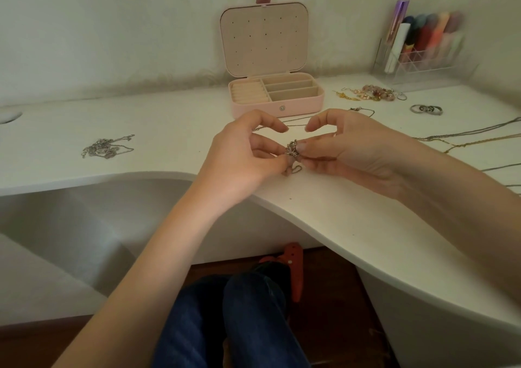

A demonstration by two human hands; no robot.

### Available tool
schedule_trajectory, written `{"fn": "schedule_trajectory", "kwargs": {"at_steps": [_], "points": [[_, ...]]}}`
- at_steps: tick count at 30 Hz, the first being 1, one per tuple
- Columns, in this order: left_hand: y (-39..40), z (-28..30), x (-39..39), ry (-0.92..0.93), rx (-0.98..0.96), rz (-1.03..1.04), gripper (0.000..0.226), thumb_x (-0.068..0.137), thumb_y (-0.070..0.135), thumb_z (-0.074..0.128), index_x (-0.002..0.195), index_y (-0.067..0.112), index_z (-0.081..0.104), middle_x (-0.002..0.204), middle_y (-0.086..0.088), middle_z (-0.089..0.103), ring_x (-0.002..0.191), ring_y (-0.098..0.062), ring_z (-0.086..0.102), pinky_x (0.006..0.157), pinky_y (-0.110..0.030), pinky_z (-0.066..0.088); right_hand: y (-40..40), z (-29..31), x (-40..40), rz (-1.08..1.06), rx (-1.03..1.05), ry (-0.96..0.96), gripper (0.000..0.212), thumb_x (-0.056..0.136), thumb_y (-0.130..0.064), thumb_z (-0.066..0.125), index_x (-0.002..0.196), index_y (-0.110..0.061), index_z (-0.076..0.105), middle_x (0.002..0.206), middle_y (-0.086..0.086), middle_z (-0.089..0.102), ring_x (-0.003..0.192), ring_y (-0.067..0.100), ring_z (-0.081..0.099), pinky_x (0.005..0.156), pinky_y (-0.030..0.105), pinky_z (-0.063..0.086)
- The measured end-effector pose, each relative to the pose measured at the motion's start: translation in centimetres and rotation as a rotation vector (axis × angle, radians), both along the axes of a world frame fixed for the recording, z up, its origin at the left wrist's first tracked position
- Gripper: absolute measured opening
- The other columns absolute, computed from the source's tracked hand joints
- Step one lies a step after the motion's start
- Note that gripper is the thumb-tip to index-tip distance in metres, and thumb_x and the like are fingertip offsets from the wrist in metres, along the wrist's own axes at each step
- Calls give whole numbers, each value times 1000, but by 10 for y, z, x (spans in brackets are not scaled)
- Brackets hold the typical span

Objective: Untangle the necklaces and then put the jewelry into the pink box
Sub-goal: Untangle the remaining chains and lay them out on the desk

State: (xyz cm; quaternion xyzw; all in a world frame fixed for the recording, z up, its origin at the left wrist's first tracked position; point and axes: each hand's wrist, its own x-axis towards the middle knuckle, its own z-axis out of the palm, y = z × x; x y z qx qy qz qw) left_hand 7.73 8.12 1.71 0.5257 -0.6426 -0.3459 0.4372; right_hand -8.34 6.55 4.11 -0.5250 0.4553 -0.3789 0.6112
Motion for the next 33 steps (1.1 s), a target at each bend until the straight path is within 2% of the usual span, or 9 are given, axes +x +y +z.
{"fn": "schedule_trajectory", "kwargs": {"at_steps": [3, 6, 9, 13, 17, 23, 29, 31, 33], "points": [[4, 6, 3, -37, 11, -37, 34, 75, 4, 76, 100, 19, 60, 77, -2, 75, 69, -20, 72, 83, -51, 54, 0, 2, -2, -14, -42, 37, 28, 83, 9, 63, 96, -12, 50, 85, 18, 64, 53, 8, 58, 54, 19, 50], [6, 11, 6, -90, 34, -83, 31, 77, 6, 73, 100, 21, 59, 75, -1, 75, 70, -17, 72, 87, -50, 53, -1, 3, -3, -27, -113, 122, 29, 82, 4, 66, 100, -13, 51, 90, 19, 71, 65, 12, 60, 60, 20, 51], [6, 12, 7, -106, 23, -95, 28, 79, 3, 71, 99, 19, 59, 75, 1, 75, 68, -15, 71, 87, -42, 54, -1, 4, -4, -2, -177, 167, 30, 80, 1, 69, 98, -14, 51, 86, 14, 74, 73, 13, 66, 62, 17, 53], [2, 11, 10, -89, -41, -61, 25, 80, -5, 64, 95, 15, 61, 74, 2, 74, 63, -16, 69, 79, -32, 54, 0, 5, -3, 47, -235, 169, 30, 81, 4, 68, 94, -15, 49, 82, 10, 74, 71, 9, 68, 60, 16, 51], [1, 9, 8, -85, -112, -52, 22, 80, -3, 64, 87, 18, 63, 73, 1, 73, 69, -21, 68, 77, -36, 53, 1, 7, -4, 68, -273, 161, 30, 82, 6, 65, 96, -14, 48, 86, 9, 73, 70, 8, 67, 61, 16, 52], [4, 10, 3, 47, -144, -82, 15, 84, -3, 63, 86, 12, 61, 72, 1, 73, 68, -6, 67, 69, -14, 48, -2, 4, -5, 84, -189, 63, 28, 81, 8, 65, 99, -9, 51, 80, 6, 60, 64, 11, 61, 60, 18, 53], [1, 6, 3, 192, -87, 24, 17, 82, -6, 60, 80, 11, 59, 63, -4, 70, 60, -13, 68, 62, -20, 49, -3, 5, -4, 109, -102, -75, 15, 84, -5, 64, 93, -9, 52, 79, 11, 64, 70, 15, 65, 68, 20, 56], [-1, 7, 5, 230, -67, 61, 17, 82, -5, 61, 79, 12, 58, 59, -2, 67, 59, -13, 67, 60, -20, 50, -3, 6, -4, 152, -130, -68, 26, 75, -14, 70, 95, -9, 55, 82, 10, 67, 76, 16, 67, 73, 22, 57], [-1, 7, 6, 239, -52, 70, 17, 83, -3, 62, 80, 13, 58, 59, -1, 67, 57, -13, 66, 60, -20, 50, -2, 6, -5, 178, -215, 53, 34, 69, -13, 74, 99, -8, 59, 82, 7, 67, 79, 16, 68, 78, 25, 57]]}}
